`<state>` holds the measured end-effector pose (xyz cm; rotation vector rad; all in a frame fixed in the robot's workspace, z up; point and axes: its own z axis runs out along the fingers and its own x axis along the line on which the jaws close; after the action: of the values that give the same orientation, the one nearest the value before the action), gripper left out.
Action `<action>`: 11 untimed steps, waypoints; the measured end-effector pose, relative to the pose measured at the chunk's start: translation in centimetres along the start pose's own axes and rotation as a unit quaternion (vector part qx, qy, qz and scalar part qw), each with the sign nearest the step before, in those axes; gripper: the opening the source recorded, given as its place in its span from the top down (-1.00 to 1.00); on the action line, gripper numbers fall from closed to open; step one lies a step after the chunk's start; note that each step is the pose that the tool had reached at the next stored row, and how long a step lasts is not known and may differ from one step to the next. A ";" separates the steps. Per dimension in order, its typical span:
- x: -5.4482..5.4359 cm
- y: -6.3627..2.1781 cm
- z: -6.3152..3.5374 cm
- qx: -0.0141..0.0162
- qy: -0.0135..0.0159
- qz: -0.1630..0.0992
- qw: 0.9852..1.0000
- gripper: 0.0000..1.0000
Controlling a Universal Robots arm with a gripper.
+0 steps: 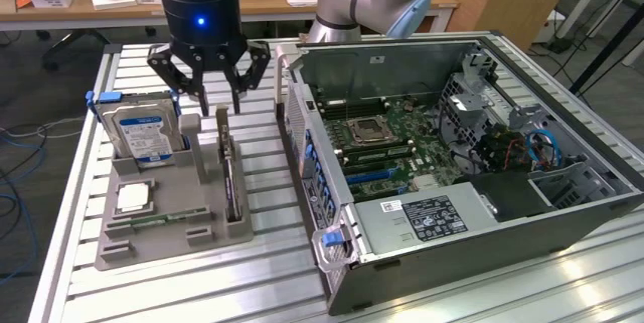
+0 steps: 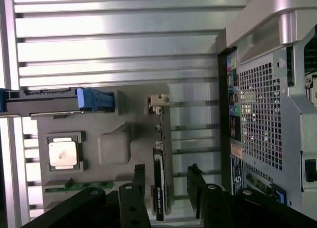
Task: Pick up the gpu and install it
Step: 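Pick up the gpu and move the gpu toward the slot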
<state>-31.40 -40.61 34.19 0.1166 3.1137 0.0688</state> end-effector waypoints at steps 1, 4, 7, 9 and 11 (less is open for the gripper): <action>0.0 -0.04 0.06 0.000 0.000 0.000 1.000 0.06; 0.0 -0.15 0.24 0.000 0.000 0.000 1.000 0.06; -0.1 -0.27 0.42 0.000 0.000 0.000 1.000 0.06; -0.1 -0.34 0.54 0.000 0.000 0.000 1.000 0.06; -0.1 -0.41 0.65 0.000 0.000 0.000 1.000 0.06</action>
<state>-31.29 -41.01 33.52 0.1166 3.1137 0.0687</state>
